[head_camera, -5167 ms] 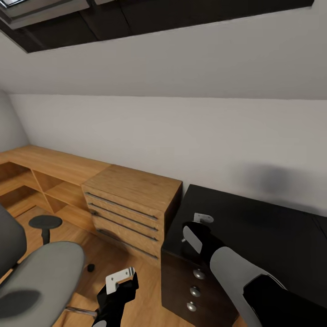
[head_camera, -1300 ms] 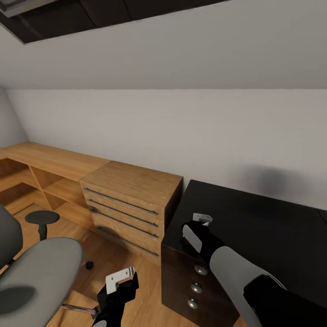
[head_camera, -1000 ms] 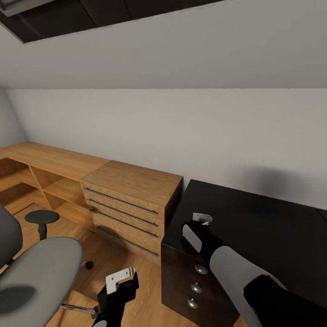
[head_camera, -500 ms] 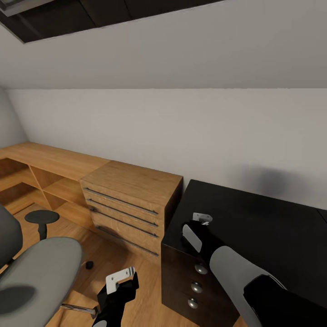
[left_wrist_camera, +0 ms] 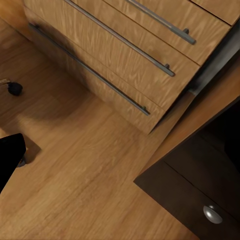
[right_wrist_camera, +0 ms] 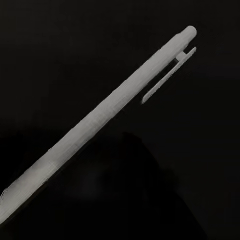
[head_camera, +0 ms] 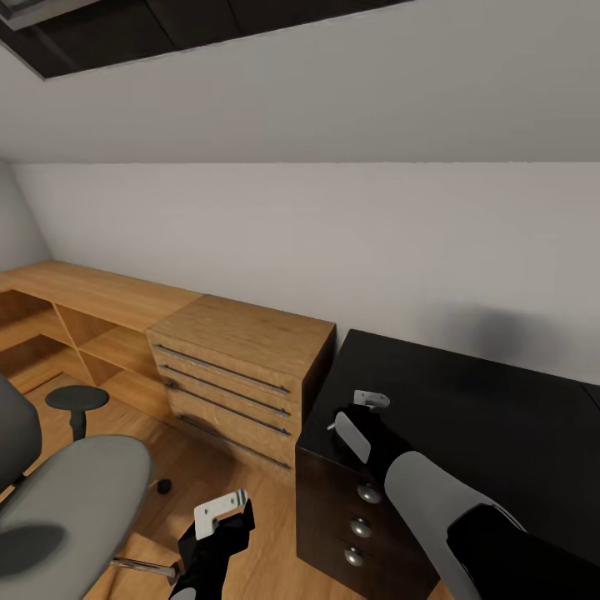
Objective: In the bedroom, organize the workspace by keeping the computer under the desk, ensuring the monitor is on the desk, placing the keyboard on the desk next to the monitor, placing the mouse on the desk next to the keyboard, moving the folder from the swivel chair onto the desk next to the mouse, stacking the notebook on top of the folder with the pen on top of the notebook, and positioning the swivel chair next to the desk.
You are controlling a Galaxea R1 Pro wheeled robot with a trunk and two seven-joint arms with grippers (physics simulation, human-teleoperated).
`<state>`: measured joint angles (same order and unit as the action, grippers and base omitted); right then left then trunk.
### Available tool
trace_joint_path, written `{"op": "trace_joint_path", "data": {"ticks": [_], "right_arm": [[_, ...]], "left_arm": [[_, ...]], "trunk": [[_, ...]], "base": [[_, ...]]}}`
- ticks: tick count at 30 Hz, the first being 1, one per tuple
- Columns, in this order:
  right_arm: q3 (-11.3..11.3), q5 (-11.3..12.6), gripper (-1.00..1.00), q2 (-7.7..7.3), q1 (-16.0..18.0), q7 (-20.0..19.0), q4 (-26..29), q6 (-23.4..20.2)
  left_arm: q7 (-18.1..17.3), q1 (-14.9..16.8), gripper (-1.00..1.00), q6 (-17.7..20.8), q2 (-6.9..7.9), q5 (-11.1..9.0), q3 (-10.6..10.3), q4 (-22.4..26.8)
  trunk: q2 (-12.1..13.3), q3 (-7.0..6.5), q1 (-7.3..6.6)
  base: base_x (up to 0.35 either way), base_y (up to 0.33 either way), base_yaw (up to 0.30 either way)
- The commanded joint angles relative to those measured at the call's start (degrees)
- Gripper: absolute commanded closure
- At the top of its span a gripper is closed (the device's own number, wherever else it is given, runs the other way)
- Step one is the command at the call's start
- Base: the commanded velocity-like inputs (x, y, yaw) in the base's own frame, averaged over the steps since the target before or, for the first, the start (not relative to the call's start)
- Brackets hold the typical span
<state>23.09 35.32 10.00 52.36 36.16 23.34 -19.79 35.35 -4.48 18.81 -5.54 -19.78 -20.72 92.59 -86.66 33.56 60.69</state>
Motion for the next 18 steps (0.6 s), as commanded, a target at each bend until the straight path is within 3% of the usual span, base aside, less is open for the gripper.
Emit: {"op": "trace_joint_path", "data": {"ticks": [1,7,13,18], "right_arm": [[0.2,0.0,1.0,0.0,0.0,0.4,-0.3,-0.8],[0.2,0.2,1.0,0.0,0.0,0.4,-0.3,-0.9],[0.2,6.3,1.0,0.0,0.0,0.5,0.3,-3.6],[0.1,7.3,1.0,0.0,0.0,0.5,0.6,-4.3]], "left_arm": [[0.3,0.0,-1.0,0.2,0.0,-0.4,0.0,0.1],[0.3,0.0,-1.0,0.2,-0.03,-0.4,-0.1,0.1],[0.3,0.0,-1.0,0.2,-0.02,-0.4,-0.1,0.1],[0.3,0.0,-1.0,0.2,-0.04,-0.4,-0.1,0.1]], "trunk": [[0.0,0.06,0.01],[0.0,0.06,0.01],[0.0,0.06,0.01],[0.0,0.06,0.01]], "base": [[0.0,0.0,0.0],[0.0,0.0,0.0],[0.0,0.0,0.0],[0.0,0.0,0.0]]}}
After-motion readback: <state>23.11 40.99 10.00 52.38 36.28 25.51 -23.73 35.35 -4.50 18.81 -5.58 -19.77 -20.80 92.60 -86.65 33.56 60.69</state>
